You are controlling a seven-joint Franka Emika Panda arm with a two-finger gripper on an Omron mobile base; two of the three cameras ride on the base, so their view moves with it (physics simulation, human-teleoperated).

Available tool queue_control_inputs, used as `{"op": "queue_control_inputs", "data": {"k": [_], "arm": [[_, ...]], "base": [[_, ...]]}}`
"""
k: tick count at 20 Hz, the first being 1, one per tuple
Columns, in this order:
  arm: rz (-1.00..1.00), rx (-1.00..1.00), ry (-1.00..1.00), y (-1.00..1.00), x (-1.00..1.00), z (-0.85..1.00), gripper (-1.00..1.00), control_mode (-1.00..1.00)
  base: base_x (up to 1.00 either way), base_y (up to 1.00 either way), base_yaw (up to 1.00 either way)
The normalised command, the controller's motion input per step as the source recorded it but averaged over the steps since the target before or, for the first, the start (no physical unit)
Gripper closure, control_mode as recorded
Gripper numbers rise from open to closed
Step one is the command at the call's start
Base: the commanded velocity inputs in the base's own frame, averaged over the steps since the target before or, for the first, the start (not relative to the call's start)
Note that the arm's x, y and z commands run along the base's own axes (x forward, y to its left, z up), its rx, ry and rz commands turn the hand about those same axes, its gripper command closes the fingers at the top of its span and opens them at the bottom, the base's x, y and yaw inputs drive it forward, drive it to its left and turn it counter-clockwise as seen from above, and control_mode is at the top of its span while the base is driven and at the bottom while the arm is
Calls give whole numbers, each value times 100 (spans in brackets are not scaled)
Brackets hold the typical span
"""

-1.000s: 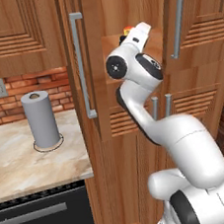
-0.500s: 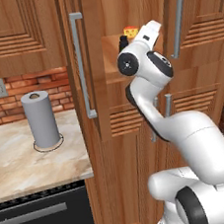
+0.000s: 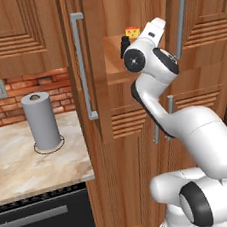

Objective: The dining table condiment station is running low on shaker. Refill the condiment station by opening the cabinet and taking the shaker from the cabinet and placing it on the dining table.

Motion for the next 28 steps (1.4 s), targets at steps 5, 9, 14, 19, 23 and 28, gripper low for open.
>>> {"op": "queue_control_inputs", "data": {"k": [5,9,14,19,23,28], "arm": [[0,0,2,-14,0,0,-100,-100],[0,0,3,-22,0,0,-100,-100],[0,0,0,-40,-8,0,-100,-100],[0,0,0,-48,-21,0,-100,-100],[-1,0,0,-61,-46,1,-100,-100],[-2,0,0,-62,-42,1,-100,-100]], "base": [[0,0,0],[0,0,0],[0,0,0],[0,0,0],[0,0,0],[0,0,0]]}}
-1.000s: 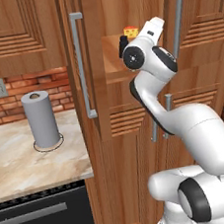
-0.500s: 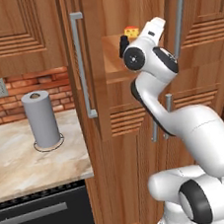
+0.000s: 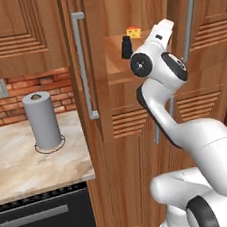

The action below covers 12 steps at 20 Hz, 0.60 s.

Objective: The dining table condiment station is running low on shaker. Refill the condiment station by opening the cabinet and taking the shaker from the cabinet and placing it on the dining table.

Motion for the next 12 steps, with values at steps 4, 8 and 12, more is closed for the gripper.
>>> {"op": "queue_control_inputs", "data": {"k": [4,8,12], "arm": [[-7,0,0,-68,-59,0,-100,-100],[-13,4,0,-76,-77,0,-100,-100],[-16,6,0,-81,-86,0,-100,-100]], "base": [[0,0,0],[0,0,0],[0,0,0]]}}
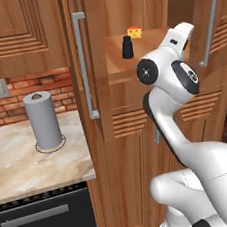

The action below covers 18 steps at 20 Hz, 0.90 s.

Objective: The dining table condiment station is running low on shaker. Refill the condiment station by opening the cabinet and taking the shaker from the cabinet and placing it on the dining table.

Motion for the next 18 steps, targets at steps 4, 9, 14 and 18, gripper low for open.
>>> {"op": "queue_control_inputs", "data": {"k": [4,9,14,18], "arm": [[-18,9,1,-84,-86,0,-100,-100],[-19,10,1,-85,-91,0,-100,-100],[-16,9,0,-96,-86,0,-100,-100],[-11,9,0,-100,-74,0,-100,-100]], "base": [[0,0,0],[0,0,0],[0,0,0],[0,0,0]]}}
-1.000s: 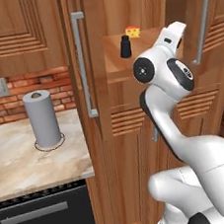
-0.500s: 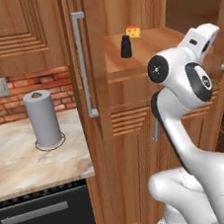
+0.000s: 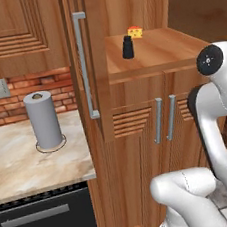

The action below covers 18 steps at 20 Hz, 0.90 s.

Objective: The dining table condiment station is running low on shaker. Refill the condiment station by opening the cabinet and taking the shaker from the cabinet and placing it on the dining table.

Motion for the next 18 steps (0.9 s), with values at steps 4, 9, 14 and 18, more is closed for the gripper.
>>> {"op": "queue_control_inputs", "data": {"k": [4,9,14,18], "arm": [[-6,8,0,-100,-48,0,-100,-100],[-1,7,0,-98,-3,0,-100,-100],[1,8,0,-78,15,0,-100,-100],[6,3,1,-40,31,-6,-100,-100]], "base": [[0,0,0],[0,0,0],[0,0,0],[0,0,0]]}}
